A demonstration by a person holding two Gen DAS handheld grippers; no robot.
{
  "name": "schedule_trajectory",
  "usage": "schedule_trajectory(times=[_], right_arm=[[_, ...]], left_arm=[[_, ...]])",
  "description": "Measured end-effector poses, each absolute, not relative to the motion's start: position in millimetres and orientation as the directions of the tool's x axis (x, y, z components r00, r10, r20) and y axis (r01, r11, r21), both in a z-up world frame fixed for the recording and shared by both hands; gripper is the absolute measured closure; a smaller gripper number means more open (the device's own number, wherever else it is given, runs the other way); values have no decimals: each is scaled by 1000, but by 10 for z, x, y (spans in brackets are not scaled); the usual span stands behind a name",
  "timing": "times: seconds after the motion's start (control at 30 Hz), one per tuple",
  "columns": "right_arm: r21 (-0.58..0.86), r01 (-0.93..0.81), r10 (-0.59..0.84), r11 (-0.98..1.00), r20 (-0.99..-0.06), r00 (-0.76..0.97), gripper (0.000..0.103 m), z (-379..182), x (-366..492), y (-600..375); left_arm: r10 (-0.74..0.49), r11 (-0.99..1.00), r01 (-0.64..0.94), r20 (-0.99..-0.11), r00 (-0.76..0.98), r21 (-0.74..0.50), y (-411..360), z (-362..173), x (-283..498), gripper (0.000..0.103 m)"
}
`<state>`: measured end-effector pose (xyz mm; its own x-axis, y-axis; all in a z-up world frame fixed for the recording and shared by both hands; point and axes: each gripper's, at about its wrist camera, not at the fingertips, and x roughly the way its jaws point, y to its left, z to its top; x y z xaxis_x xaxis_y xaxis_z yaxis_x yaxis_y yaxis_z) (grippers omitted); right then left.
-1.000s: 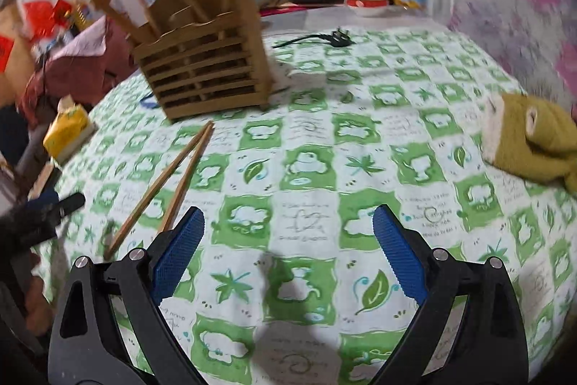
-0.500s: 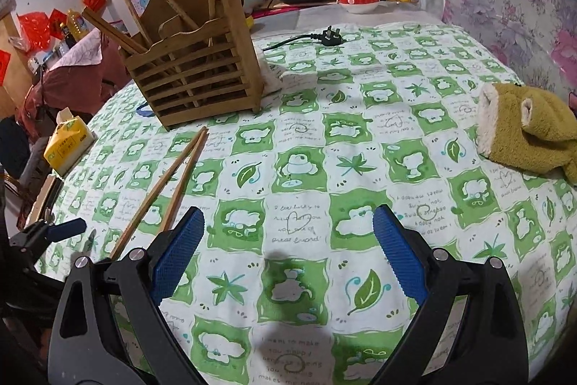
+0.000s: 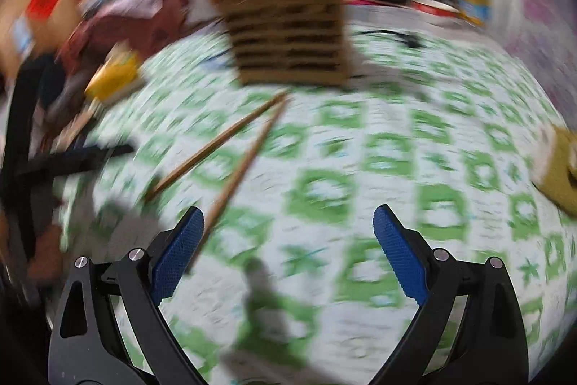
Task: Organize utensils
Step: 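Close the left gripper on one chopstick while the right gripper approaches the other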
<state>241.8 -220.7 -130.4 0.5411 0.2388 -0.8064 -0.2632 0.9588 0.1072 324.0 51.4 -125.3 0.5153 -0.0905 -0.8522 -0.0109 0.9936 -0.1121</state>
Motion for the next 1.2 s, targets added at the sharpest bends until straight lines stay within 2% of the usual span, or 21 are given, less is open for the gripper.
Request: schedule_trajectory(times=[0.13,0.2,0.27,0.4,0.47,0.6,0.77,0.97,1.1,1.2], right_arm=[[-47,-435,205,899,-834,513,10,-1383,2271,-1745],[-77,-450,176,889,-852,492,8,-1447,2281,-1671],[-53,-390,158,919,-858,489,8,-1459,2360,-1801],[-25,-86,22,996,-863,504,8,-1473,2565,-2376],[79,-13,73,997,-837,542,8,-1387,2536,-2689],[174,49,113,984,-808,579,8,-1345,2466,-2964],[186,45,125,981,-800,587,8,-1327,2470,-2945],[101,-4,82,995,-780,620,8,-1271,2422,-2785],[54,-58,79,997,-764,640,8,-1233,2377,-2650],[42,-93,92,995,-765,637,16,-1230,2367,-2581]], left_arm=[[-110,987,-50,-863,492,-154,622,-1296,3283,6],[-107,987,-51,-863,493,-152,619,-1294,3270,6],[-96,990,-45,-864,495,-136,602,-1296,3251,6],[-75,994,-33,-862,502,-105,555,-1292,3231,6],[-73,995,-24,-860,505,-98,537,-1285,3226,6],[-75,996,-5,-861,504,-89,495,-1285,3220,6],[-68,997,15,-856,513,-70,443,-1278,3212,6],[-90,996,63,-844,529,-66,363,-1240,3167,6],[-136,987,150,-833,537,-65,214,-1211,3098,6],[-163,976,209,-827,538,-56,100,-1206,3043,6]])
